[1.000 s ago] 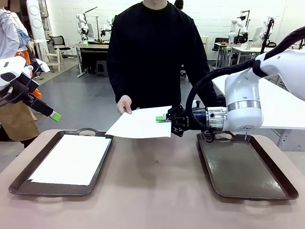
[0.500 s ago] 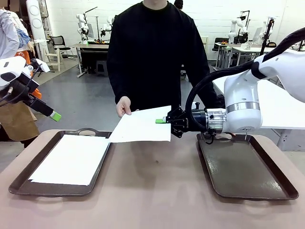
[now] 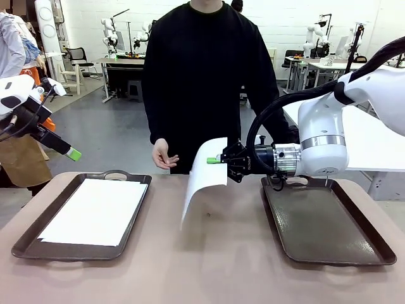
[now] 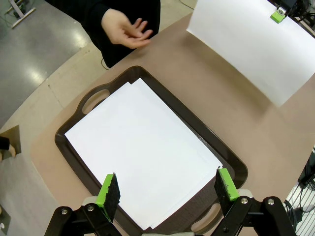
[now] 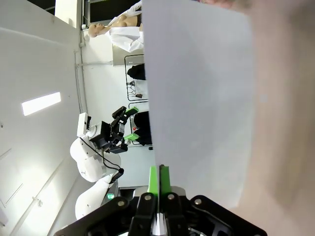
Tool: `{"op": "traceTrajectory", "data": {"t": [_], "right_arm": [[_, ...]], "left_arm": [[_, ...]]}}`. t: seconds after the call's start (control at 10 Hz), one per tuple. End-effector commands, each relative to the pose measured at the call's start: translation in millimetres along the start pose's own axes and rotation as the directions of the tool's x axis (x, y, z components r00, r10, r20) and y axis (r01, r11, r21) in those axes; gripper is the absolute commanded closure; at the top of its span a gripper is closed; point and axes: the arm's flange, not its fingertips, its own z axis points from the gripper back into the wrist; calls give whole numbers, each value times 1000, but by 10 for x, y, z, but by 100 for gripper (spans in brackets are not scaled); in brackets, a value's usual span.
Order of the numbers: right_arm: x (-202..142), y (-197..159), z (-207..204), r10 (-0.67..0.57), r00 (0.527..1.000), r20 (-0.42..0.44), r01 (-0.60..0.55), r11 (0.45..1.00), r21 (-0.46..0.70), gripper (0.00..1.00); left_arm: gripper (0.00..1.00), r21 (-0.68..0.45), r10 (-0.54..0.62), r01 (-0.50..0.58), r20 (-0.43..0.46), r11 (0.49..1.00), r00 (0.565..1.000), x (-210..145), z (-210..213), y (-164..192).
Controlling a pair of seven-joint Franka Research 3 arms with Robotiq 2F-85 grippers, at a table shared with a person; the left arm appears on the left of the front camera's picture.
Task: Sort the A4 documents.
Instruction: Receive the A4 Paper.
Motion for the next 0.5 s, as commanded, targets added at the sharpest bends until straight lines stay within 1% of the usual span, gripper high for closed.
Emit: {"op": "traceTrajectory", "data": {"t": [0.0, 0.4], "right_arm": [[-2, -8, -9, -1, 1000, 4, 1, 1000, -4, 100], [-2, -8, -9, -1, 1000, 4, 1, 1000, -4, 100]], "left_arm": [[0, 7, 0, 0, -1, 1000, 1000, -5, 13, 6], [0, 7, 0, 0, -1, 1000, 1000, -5, 13, 6]]}}
